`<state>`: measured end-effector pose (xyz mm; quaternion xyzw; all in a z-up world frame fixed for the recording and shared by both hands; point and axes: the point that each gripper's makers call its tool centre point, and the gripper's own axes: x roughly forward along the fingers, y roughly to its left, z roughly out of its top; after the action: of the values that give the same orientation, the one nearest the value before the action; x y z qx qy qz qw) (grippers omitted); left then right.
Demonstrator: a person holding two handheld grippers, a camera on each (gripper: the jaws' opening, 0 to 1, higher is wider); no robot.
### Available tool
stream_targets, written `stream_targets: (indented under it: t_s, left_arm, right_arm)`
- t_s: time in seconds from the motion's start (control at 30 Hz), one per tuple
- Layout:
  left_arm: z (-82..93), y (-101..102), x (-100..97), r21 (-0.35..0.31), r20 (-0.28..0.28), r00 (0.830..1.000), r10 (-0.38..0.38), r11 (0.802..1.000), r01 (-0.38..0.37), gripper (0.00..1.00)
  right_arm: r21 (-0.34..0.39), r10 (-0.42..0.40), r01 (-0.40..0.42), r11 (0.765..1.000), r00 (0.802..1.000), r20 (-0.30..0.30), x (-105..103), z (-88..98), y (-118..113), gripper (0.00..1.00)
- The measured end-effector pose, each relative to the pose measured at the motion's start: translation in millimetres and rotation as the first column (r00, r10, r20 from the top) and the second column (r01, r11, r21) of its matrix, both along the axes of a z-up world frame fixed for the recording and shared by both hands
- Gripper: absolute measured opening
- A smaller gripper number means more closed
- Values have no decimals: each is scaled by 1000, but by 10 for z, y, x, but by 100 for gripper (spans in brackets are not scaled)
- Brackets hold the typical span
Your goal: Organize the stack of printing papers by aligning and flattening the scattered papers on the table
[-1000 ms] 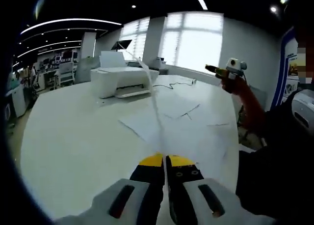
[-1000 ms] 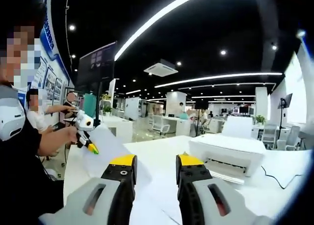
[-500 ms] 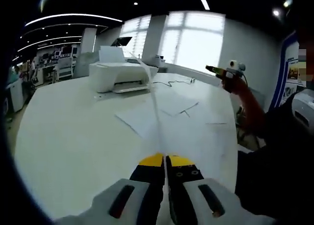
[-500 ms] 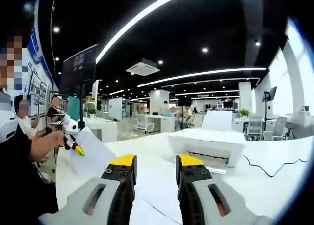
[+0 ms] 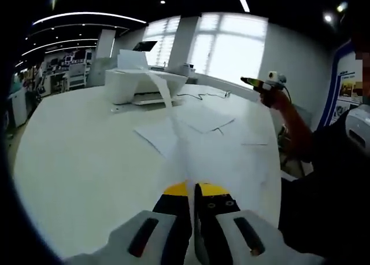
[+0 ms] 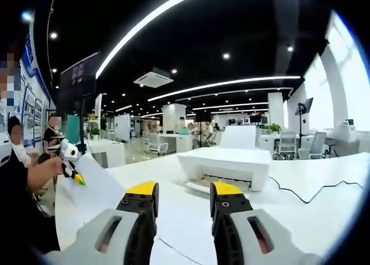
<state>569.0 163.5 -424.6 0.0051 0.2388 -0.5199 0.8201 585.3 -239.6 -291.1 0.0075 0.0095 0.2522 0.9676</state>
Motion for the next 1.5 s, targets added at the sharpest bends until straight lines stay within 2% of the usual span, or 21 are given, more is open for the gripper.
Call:
stream_targets:
  t_s: [0.2, 0.33, 0.57, 0.9, 1.3, 1.5]
  left_arm:
    - [-27, -13, 4, 6, -3, 1000, -1, 1000, 1, 7]
    - [-30, -27, 3, 4, -3, 1000, 2, 1000, -2, 7]
    - [-41, -39, 21, 3, -2, 1000, 8, 1000, -8, 7]
    - [-73, -65, 67, 17, 3, 1000, 11, 1000, -11, 7]
    - [-161, -126, 112, 35, -9, 1000, 4, 999, -4, 7]
    - [-123, -150, 126, 41, -4, 1000, -6, 999, 6, 7]
  right_arm:
    - [-31, -21, 20, 999, 1000, -22, 129, -91, -62, 37]
    - [-68, -27, 24, 997, 998, -50, 237, -215, -89, 42]
    - [-150, -15, -2, 989, 993, -118, 408, -509, -106, 57]
    - [-204, -63, 30, 978, 985, -158, 599, -768, -268, 68]
    - [-246, -93, 45, 968, 978, -188, 772, -944, -408, 73]
    - [-262, -110, 53, 964, 972, -206, 862, -1037, -503, 73]
